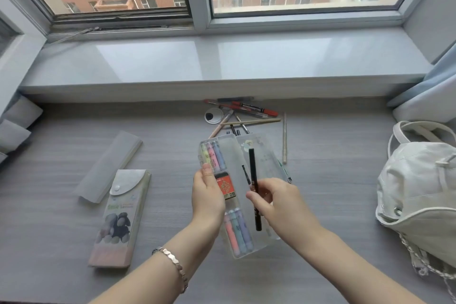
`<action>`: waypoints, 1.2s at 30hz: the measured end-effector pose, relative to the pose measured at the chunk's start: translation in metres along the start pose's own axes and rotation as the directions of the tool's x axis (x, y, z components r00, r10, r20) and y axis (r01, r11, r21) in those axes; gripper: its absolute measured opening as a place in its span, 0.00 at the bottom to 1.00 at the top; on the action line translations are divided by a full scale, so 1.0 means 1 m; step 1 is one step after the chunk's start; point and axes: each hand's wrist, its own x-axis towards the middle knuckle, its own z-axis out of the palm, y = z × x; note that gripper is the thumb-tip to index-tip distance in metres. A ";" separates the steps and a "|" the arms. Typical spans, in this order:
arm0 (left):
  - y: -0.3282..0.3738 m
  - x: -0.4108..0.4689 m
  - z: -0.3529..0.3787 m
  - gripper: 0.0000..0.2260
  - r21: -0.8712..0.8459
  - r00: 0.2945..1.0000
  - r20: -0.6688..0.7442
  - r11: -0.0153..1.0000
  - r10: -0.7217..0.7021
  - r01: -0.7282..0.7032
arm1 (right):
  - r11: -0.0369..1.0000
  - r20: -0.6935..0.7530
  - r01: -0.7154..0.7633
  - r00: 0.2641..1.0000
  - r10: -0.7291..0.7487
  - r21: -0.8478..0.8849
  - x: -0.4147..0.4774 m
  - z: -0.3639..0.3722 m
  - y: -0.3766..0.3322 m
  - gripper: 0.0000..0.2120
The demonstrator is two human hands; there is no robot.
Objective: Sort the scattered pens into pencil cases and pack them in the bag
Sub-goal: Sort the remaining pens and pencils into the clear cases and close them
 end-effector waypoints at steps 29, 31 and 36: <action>0.014 0.100 -0.009 0.15 0.083 0.999 -0.005 0.995 -0.054 0.054 | 0.707 0.090 -0.022 0.989 0.121 -0.707 0.255 -0.002 0.064 0.14; 0.012 0.101 -0.013 0.15 0.090 0.999 -0.006 0.995 -0.043 0.043 | 0.698 0.123 -0.026 0.979 0.163 -0.715 0.254 -0.002 0.067 0.15; 0.004 0.099 -0.020 0.15 0.111 0.999 -0.020 0.993 -0.035 0.037 | 0.718 0.202 -0.027 0.952 0.231 -0.696 0.227 -0.013 0.069 0.13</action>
